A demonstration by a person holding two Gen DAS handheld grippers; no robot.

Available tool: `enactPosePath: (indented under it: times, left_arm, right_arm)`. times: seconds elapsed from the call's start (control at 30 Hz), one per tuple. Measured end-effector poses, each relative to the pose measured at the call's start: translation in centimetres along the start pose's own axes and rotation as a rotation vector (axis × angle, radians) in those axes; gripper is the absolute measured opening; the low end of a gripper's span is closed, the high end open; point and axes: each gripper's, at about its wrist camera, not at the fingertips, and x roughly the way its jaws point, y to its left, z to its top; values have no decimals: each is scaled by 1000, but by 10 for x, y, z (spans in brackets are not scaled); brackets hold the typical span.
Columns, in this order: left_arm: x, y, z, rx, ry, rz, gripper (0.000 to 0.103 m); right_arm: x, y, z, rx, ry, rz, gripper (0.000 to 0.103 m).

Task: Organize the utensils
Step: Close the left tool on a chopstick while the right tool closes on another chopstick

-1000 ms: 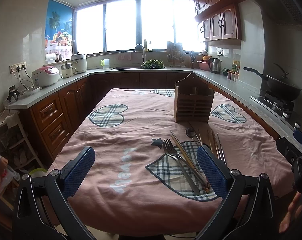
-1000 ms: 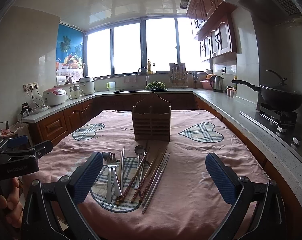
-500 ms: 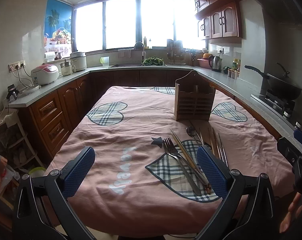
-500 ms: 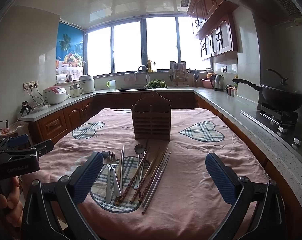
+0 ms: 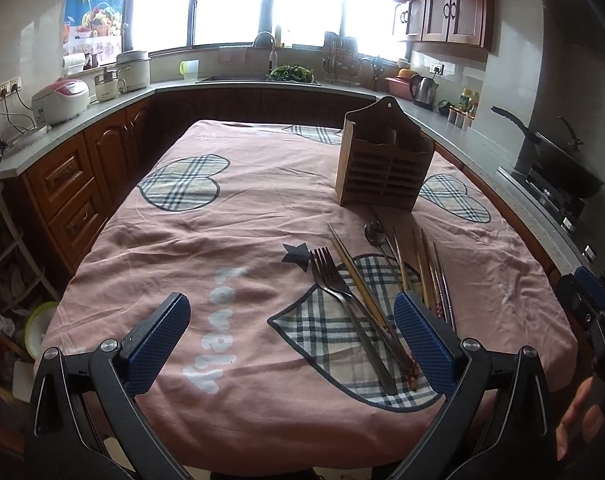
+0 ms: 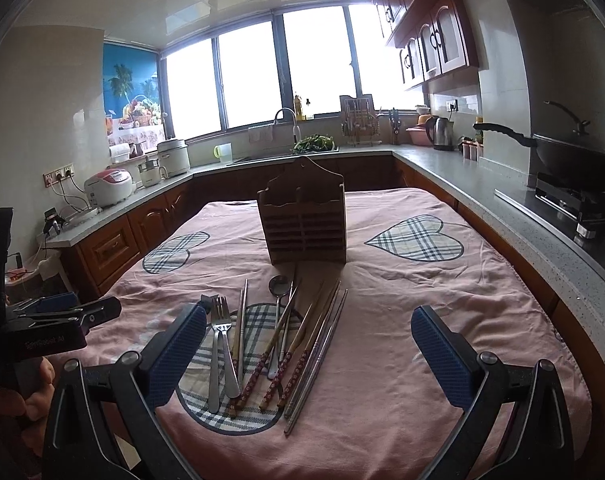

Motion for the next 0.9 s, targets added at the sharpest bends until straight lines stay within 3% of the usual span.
enactPosePath:
  times: [0.23,0.43,0.67,0.9]
  left_arm:
    - [43,-1,19,-4,91,-41,101]
    - [77,-5,30,12,150,-59,93]
    - [120,-4,27,6,254,-104,62]
    - [144,-9,34,25,288,-121,54]
  right_arm:
    - [39,-10,8,30,91,12,98]
    - [84,-22,10,70,198,15,77]
    - [122,-31,6,109,296,23,54]
    - [150,-37,4,117,365,14,40]
